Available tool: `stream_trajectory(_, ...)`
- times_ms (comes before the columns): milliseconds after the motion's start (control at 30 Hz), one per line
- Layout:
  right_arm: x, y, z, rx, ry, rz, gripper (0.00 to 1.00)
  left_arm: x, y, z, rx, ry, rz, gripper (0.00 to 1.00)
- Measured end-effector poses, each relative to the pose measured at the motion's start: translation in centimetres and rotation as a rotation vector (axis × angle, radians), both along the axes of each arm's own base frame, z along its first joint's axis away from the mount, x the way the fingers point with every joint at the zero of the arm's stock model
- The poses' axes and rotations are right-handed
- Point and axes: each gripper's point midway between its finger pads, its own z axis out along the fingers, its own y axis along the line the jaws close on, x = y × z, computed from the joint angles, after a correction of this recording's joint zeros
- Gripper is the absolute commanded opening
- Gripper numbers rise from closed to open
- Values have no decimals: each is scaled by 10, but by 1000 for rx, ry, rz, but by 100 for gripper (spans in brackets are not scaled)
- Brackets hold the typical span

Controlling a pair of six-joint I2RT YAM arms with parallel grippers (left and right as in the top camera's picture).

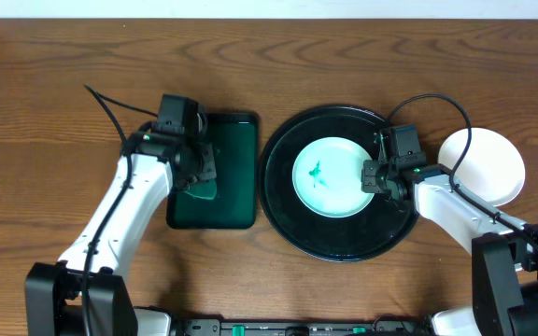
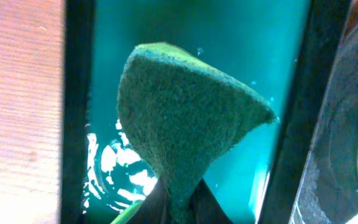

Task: Clean dirty plates on tray and stack at the side
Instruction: 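Carry the sponge with the left gripper onto the stained plate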

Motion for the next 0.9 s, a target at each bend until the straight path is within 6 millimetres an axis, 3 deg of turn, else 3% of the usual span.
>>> stream_trajectory(267, -2, 4, 0, 20, 8, 8, 1, 35, 2, 73, 33, -125, 7, 7)
stream_trajectory(433, -2, 4, 0, 24, 10, 10, 1, 35, -18, 75, 12, -133, -24, 8)
stream_trajectory(667, -3, 6, 0, 37, 14, 5, 1, 39, -108, 65, -81, -177, -118, 7)
stream_trajectory(900, -8, 20, 0, 121, 44, 26, 1, 29, -187, 30, -134, -151, -204, 7)
